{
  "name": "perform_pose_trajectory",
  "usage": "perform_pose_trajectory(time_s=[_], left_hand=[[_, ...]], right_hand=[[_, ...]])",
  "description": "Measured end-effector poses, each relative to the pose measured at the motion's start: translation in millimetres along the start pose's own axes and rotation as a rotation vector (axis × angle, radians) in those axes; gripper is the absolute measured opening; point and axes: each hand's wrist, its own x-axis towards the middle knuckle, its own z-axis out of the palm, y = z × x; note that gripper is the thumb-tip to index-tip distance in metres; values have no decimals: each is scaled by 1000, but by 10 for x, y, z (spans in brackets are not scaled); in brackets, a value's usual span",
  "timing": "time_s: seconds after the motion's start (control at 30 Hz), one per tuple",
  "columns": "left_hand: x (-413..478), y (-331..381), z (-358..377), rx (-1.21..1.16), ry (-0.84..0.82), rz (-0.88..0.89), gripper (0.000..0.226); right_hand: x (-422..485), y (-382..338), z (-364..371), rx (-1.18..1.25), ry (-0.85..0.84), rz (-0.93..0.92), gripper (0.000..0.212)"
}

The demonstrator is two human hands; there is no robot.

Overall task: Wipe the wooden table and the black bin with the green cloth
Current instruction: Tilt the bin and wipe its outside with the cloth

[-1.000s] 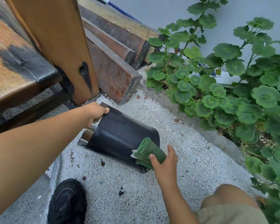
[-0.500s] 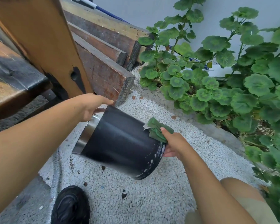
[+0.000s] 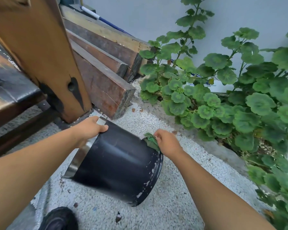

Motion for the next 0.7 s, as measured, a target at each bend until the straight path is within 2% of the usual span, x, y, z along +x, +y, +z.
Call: perform_pose_trajectory(time_s=[0.07, 0.13, 0.2, 0.27, 0.37, 0.43, 0.53, 0.63, 0.7], left_hand=[[49, -10, 17, 16, 17, -11, 86], [46, 10, 36, 30, 40, -3, 85], [25, 26, 57, 33, 61, -19, 85], [5, 23, 55, 22, 59, -40, 85], [4, 11, 36, 11, 50, -64, 88], [9, 22, 33, 9, 71, -51, 81], [8, 48, 111, 20, 106, -24, 73], [40, 53, 183, 39, 134, -5, 72], [55, 59, 194, 59, 161, 5, 70]], right_hand=[[27, -5, 10, -39, -41, -68, 27], [66, -19, -93, 50, -176, -66, 23], [127, 4, -187, 135, -367, -52, 32], [163, 14, -211, 95, -472, -88, 45], [200, 37, -178, 109, -446, -82, 60], [225, 52, -147, 177, -413, -66, 47], [268, 56, -112, 41, -303, -128, 23], [258, 5, -59, -127, -229, -164, 19], [225, -13, -14, -136, -189, -147, 15]])
